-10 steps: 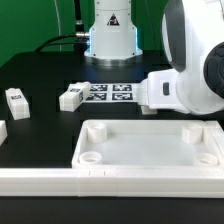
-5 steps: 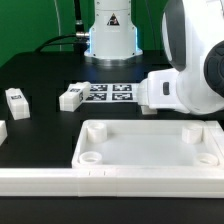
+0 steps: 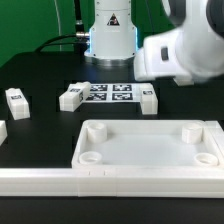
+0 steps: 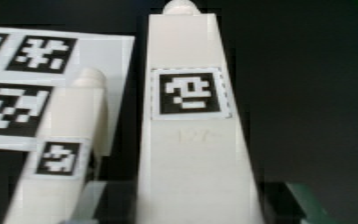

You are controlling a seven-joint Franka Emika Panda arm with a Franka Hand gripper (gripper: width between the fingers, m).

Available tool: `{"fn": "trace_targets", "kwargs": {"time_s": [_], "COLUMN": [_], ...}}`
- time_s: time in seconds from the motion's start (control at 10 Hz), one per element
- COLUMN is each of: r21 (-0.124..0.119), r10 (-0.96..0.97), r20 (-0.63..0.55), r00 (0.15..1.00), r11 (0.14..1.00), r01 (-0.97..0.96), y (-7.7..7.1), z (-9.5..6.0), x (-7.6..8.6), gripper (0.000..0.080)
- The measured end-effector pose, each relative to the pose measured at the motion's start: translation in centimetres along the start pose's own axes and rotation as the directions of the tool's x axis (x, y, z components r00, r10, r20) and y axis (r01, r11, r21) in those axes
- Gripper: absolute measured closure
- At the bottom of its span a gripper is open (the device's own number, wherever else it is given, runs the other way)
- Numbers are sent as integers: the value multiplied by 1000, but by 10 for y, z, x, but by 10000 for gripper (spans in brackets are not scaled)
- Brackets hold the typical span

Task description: Assemble desk

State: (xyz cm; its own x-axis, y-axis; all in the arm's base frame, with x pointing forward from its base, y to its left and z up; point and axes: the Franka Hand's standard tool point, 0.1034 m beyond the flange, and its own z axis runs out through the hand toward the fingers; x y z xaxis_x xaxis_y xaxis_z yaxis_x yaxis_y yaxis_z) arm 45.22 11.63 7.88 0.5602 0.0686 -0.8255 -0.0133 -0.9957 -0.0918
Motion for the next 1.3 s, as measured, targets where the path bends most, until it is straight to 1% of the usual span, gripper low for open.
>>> {"fn": "trace_targets", "kwargs": {"time_s": [0.2, 0.3, 0.4, 0.5, 0.6, 0.7, 0.8, 0.9, 1.0, 1.1, 1.2, 1.3], "r21": [1, 4, 5, 8, 12, 13, 17, 19, 17, 14, 14, 12], "r10": [-1, 0, 3, 1, 4, -1, 2, 1, 1, 1, 2, 2], "r20": [-49, -121, -182, -247, -317, -360, -414, -460, -539, -565, -633, -690], "r00": [999, 993, 983, 969, 949, 933, 910, 888, 842, 825, 774, 724], "r11": [1000, 1000, 1000, 1000, 1000, 1000, 1000, 1000, 1000, 1000, 1000, 1000], "r01": [1, 0, -2, 1, 0, 7, 6, 9, 10, 8, 9, 9], "y": [-2, -3, -2, -1, 1, 7, 9, 10, 9, 10, 10, 10], "z": [1, -4, -6, -16, -31, -47, -61, -69, -71, -67, -73, -74], "x": [8, 14, 13, 12, 7, -3, -8, -8, -2, -5, 0, 1], "gripper": [509, 509, 509, 509, 509, 509, 509, 509, 509, 509, 509, 509]}}
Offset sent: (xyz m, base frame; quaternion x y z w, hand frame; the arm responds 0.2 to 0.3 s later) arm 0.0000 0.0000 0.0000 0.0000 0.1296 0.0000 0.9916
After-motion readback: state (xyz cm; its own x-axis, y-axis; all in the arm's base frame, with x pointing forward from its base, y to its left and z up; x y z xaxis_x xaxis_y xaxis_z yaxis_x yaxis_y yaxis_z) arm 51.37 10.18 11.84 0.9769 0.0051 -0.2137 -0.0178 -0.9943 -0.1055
